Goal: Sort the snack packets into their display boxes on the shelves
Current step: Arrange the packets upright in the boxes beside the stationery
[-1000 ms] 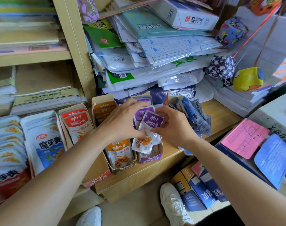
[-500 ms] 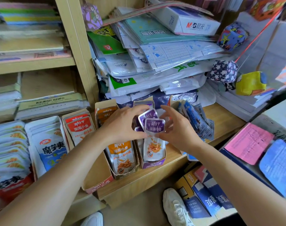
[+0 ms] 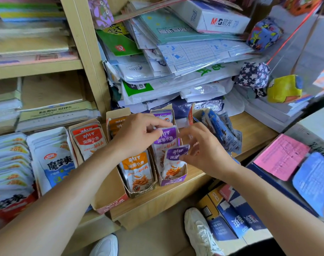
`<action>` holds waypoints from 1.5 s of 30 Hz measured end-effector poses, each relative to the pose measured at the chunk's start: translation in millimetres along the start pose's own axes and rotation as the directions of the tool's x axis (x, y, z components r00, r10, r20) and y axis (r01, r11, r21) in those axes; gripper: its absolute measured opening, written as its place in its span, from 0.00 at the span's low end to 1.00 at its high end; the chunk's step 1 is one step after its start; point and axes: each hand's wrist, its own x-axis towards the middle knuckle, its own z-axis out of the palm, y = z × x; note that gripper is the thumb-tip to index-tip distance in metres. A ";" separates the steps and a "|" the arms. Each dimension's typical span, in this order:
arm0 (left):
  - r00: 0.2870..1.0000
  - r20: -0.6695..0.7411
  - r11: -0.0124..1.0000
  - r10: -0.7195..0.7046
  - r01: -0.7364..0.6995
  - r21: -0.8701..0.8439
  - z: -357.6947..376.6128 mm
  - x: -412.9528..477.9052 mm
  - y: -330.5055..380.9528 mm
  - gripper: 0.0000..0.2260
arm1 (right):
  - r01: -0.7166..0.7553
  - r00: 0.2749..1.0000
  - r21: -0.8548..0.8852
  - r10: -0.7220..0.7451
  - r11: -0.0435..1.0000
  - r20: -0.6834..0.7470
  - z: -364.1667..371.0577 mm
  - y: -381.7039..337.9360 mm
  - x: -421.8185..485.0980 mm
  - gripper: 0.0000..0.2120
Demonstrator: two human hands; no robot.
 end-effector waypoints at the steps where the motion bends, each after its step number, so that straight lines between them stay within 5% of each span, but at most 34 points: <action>1: 0.997 0.081 1.000 -0.011 0.010 0.005 -0.1 -0.5 1.0 0.13 | -0.031 0.999 0.050 0.032 0.998 -0.023 0.7 -1.4 -2.2 0.30; 3: 0.974 0.223 0.999 -0.038 0.038 0.006 2.2 -2.6 1.9 0.11 | -0.069 0.997 0.104 0.071 0.992 -0.020 -1.1 -2.7 -4.7 0.36; 5: 0.981 0.189 0.999 -0.042 0.035 0.041 4.6 -4.0 1.9 0.11 | -0.058 0.998 0.028 0.057 0.998 0.036 -4.5 -1.0 -6.1 0.29; 8: 0.999 0.041 0.950 -0.005 -0.008 0.311 5.0 -2.4 -1.2 0.14 | -0.041 0.994 -0.073 0.048 0.996 0.096 -10.1 2.0 -6.4 0.13; 12: 0.989 0.151 0.850 -0.012 -0.070 0.522 9.9 -3.6 -2.2 0.13 | -0.002 0.989 -0.160 0.026 0.987 0.149 -13.8 3.8 -7.6 0.11; 19: 0.999 0.047 0.942 -0.013 -0.004 0.335 13.7 -2.5 -1.1 0.07 | -0.023 0.989 -0.141 0.043 0.990 0.144 -9.6 -2.0 -8.5 0.11; 26: 0.882 0.470 0.999 0.021 -0.037 0.024 -17.8 -1.5 5.7 0.04 | -0.064 0.985 0.030 0.058 0.998 0.164 -15.1 -9.5 -15.0 0.25; 29: 0.933 0.358 0.997 -0.017 0.042 -0.064 -19.7 -1.5 4.6 0.09 | 0.006 0.972 -0.010 -0.003 1.000 0.235 -18.7 -8.8 -21.0 0.22; 31: 0.974 0.218 0.983 -0.053 0.012 0.185 -14.1 -0.9 0.1 0.12 | 0.039 0.966 -0.050 -0.025 0.998 0.256 -19.5 -7.1 -25.1 0.17; 33: 0.970 0.225 0.860 -0.091 -0.038 0.510 -7.3 -3.6 -1.9 0.17 | 0.075 0.964 -0.055 -0.058 0.996 0.258 -18.3 -5.9 -29.7 0.15; 35: 0.947 0.280 0.818 -0.156 -0.035 0.574 -2.8 -4.5 0.2 0.19 | 0.097 0.971 -0.075 -0.078 0.992 0.227 -16.5 -3.8 -32.8 0.16; 41: 0.896 0.415 0.963 -0.155 0.043 0.267 -10.9 -2.7 14.4 0.09 | 0.118 0.991 -0.070 -0.113 0.991 0.069 -7.9 -2.3 -34.3 0.30; 45: 0.793 0.595 0.988 -0.132 0.154 0.014 -22.1 -5.9 19.1 0.10 | 0.117 0.984 -0.165 -0.091 0.979 0.156 -3.2 -1.9 -39.2 0.39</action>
